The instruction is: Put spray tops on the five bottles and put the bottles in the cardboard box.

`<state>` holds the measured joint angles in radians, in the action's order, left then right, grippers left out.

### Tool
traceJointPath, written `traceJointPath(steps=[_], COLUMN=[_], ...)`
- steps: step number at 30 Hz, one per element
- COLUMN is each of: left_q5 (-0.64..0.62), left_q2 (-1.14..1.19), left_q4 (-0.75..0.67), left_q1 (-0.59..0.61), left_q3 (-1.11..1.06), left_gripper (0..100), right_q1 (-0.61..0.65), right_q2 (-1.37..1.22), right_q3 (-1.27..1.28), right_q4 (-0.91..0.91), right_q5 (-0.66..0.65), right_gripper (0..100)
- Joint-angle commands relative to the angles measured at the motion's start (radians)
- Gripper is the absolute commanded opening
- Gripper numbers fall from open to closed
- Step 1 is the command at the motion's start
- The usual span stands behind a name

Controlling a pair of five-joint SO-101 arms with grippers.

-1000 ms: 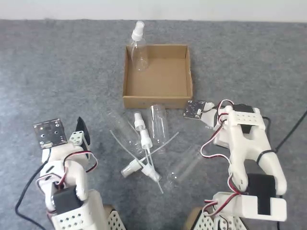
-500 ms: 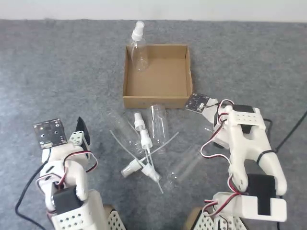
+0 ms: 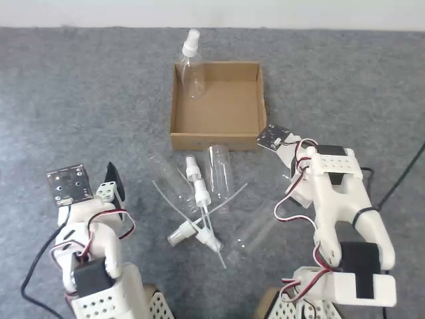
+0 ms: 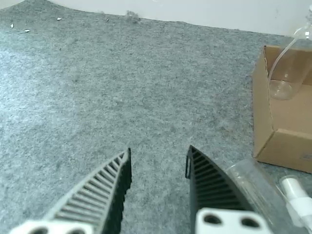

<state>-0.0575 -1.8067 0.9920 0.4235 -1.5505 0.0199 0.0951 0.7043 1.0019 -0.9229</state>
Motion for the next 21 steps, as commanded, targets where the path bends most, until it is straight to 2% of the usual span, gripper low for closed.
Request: traceJointPath(steps=[1, 7, 12, 21], left_q5=[0.0, 0.0, 0.0, 0.0], left_q2=[-0.008, -0.008, -0.008, -0.008], left_q4=[0.0, 0.0, 0.0, 0.0], left_q1=[0.003, 0.003, 0.003, 0.003], left_q3=[0.013, 0.013, 0.013, 0.013], left_gripper=[17, 17, 17, 17], right_q1=[0.005, 0.002, 0.004, 0.002], right_q2=[-0.002, -0.004, -0.001, 0.041], right_q3=[-0.015, -0.011, -0.011, -0.018], right_q4=[0.001, 0.004, 0.008, 0.084], right_q5=[0.006, -0.037, -0.035, -0.035], right_gripper=[21.7, 20.7, 11.0, 10.1])
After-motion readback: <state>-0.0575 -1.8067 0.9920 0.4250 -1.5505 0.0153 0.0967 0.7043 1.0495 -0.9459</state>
